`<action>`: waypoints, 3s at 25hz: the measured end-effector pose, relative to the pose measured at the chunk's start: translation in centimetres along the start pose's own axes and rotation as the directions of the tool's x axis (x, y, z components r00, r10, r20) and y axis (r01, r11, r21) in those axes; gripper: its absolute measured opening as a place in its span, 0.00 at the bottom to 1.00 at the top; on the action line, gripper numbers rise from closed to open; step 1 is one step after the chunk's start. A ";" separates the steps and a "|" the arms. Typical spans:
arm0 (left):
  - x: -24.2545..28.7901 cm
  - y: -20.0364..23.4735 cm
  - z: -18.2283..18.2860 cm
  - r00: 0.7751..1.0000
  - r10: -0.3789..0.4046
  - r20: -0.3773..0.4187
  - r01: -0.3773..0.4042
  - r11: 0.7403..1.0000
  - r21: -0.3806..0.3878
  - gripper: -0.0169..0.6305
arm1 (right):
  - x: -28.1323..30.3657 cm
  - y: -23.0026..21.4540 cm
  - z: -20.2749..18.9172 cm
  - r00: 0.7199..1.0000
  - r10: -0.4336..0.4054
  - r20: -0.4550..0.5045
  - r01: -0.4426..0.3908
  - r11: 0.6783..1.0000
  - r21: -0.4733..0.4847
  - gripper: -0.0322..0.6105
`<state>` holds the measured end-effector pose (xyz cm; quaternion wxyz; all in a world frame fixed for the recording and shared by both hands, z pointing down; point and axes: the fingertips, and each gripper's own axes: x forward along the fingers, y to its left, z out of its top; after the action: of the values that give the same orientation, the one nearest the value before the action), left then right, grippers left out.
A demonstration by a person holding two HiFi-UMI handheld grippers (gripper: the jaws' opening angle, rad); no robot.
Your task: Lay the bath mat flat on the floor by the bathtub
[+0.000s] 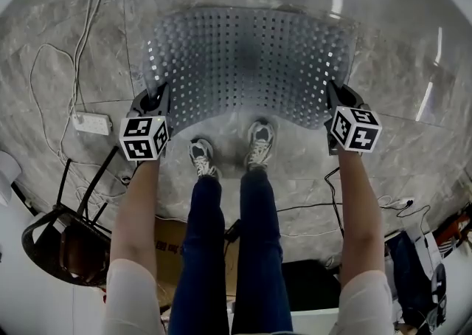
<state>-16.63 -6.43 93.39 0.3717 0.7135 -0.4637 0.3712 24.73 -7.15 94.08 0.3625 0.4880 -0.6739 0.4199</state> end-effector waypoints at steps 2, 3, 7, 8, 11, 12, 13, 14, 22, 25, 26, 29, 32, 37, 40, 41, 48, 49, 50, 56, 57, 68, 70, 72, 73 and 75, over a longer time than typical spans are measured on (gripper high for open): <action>0.5 0.2 -0.2 1.000 0.006 0.004 -0.006 1.000 0.006 0.09 | 0.6 -0.3 -0.2 1.000 -0.014 -0.001 0.014 1.000 -0.003 0.11; 0.7 0.4 -0.3 1.000 0.010 0.005 -0.010 1.000 0.008 0.09 | 0.9 -0.4 -0.4 1.000 -0.021 -0.002 0.021 1.000 -0.001 0.11; 1.3 1.6 -1.2 0.999 0.035 -0.001 -0.035 0.999 0.001 0.09 | 1.7 -1.6 -1.2 0.999 -0.044 -0.004 0.044 0.999 0.011 0.11; 1.5 1.7 -1.3 0.999 0.040 -0.003 -0.040 0.999 0.002 0.09 | 1.9 -1.8 -1.4 0.999 -0.048 -0.003 0.048 0.999 0.008 0.11; 2.1 2.1 -1.6 0.998 0.059 -0.012 -0.058 0.998 0.017 0.09 | 2.4 -2.3 -1.7 0.998 -0.056 -0.005 0.056 0.998 -0.004 0.11; 2.3 2.3 -1.7 0.997 0.070 -0.018 -0.069 0.997 0.027 0.09 | 2.6 -2.3 -1.8 0.998 -0.059 -0.006 0.059 0.998 -0.004 0.11; 2.5 2.5 -1.7 0.996 0.083 -0.025 -0.082 0.996 0.039 0.09 | 2.9 -2.4 -1.9 0.998 -0.062 -0.008 0.062 0.998 -0.002 0.11; 2.8 2.7 -1.8 0.995 0.097 -0.035 -0.095 0.994 0.050 0.09 | 3.2 -2.4 -2.1 0.998 -0.067 -0.010 0.067 0.998 0.004 0.11; 5.1 4.3 -3.2 0.979 0.162 -0.125 -0.159 0.987 0.041 0.09 | 5.4 -3.8 -3.4 0.990 -0.132 -0.044 0.133 0.991 0.029 0.11; 6.0 5.1 -4.0 0.976 0.154 -0.157 -0.154 0.988 0.012 0.09 | 6.2 -4.3 -3.7 0.985 -0.162 -0.056 0.163 0.986 0.030 0.11; 6.3 5.5 -4.2 0.973 0.156 -0.168 -0.157 0.988 0.004 0.09 | 6.5 -4.5 -3.9 0.983 -0.173 -0.061 0.175 0.984 0.027 0.11; 7.1 6.6 -4.9 0.969 0.160 -0.190 -0.169 0.985 -0.030 0.09 | 7.4 -5.3 -4.4 0.974 -0.211 -0.076 0.214 0.977 0.020 0.11; 7.7 7.5 -5.6 0.967 0.164 -0.197 -0.181 0.981 -0.072 0.09 | 8.4 -6.0 -4.7 0.965 -0.247 -0.085 0.249 0.969 0.011 0.11; 8.9 8.2 -6.5 0.963 0.180 -0.203 -0.202 0.975 -0.095 0.09 | 9.5 -7.3 -5.5 0.953 -0.290 -0.092 0.291 0.957 -0.009 0.11; 9.2 8.7 -6.6 0.961 0.196 -0.194 -0.218 0.971 -0.100 0.12 | 9.9 -8.0 -5.8 0.948 -0.306 -0.085 0.306 0.952 -0.014 0.11; 9.4 8.9 -6.8 0.960 0.200 -0.195 -0.224 0.969 -0.108 0.13 | 10.0 -8.2 -5.9 0.946 -0.312 -0.088 0.312 0.950 -0.018 0.11; 10.4 10.4 -7.4 0.944 0.258 -0.206 -0.284 0.953 -0.107 0.24 | 11.1 -9.1 -6.2 0.910 -0.398 -0.114 0.391 0.917 -0.079 0.11; 10.4 10.6 -7.5 0.943 0.264 -0.204 -0.291 0.950 -0.113 0.27 | 11.1 -9.1 -6.3 0.906 -0.409 -0.113 0.401 0.912 -0.084 0.11; 10.4 10.8 -7.6 0.942 0.267 -0.203 -0.295 0.948 -0.121 0.29 | 11.2 -9.2 -6.4 0.901 -0.418 -0.114 0.410 0.908 -0.090 0.12; 10.1 11.1 -8.0 0.941 0.269 -0.204 -0.300 0.944 -0.137 0.39 | 10.8 -10.1 -6.5 0.876 -0.467 -0.118 0.463 0.884 -0.058 0.18; 10.0 11.1 -8.1 0.940 0.270 -0.206 -0.302 0.943 -0.139 0.40 | 10.6 -10.4 -6.5 0.870 -0.480 -0.114 0.478 0.877 -0.051 0.21; 7.7 11.2 -8.6 0.932 0.281 -0.230 -0.319 0.936 -0.149 0.40 | 7.6 -11.0 -6.4 0.859 -0.501 -0.105 0.504 0.864 -0.002 0.36; 7.2 10.9 -8.1 0.933 0.278 -0.229 -0.313 0.940 -0.137 0.40 | 7.3 -10.4 -6.0 0.866 -0.490 -0.101 0.493 0.870 0.002 0.36; 6.8 10.2 -7.2 0.940 0.266 -0.214 -0.296 0.947 -0.124 0.40 | 6.9 -9.6 -5.5 0.873 -0.478 -0.094 0.481 0.876 0.014 0.36; 6.6 9.9 -6.7 0.944 0.257 -0.207 -0.286 0.950 -0.124 0.40 | 6.6 -9.1 -5.2 0.878 -0.470 -0.092 0.474 0.880 0.024 0.36; 6.2 9.2 -5.7 0.950 0.245 -0.192 -0.273 0.953 -0.133 0.40 | 6.0 -8.0 -4.6 0.888 -0.450 -0.092 0.456 0.889 0.046 0.36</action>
<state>-24.48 -6.50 103.08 0.4139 0.5794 -0.5475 0.4396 31.23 -6.45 102.96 0.4603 0.6266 -0.5123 0.3648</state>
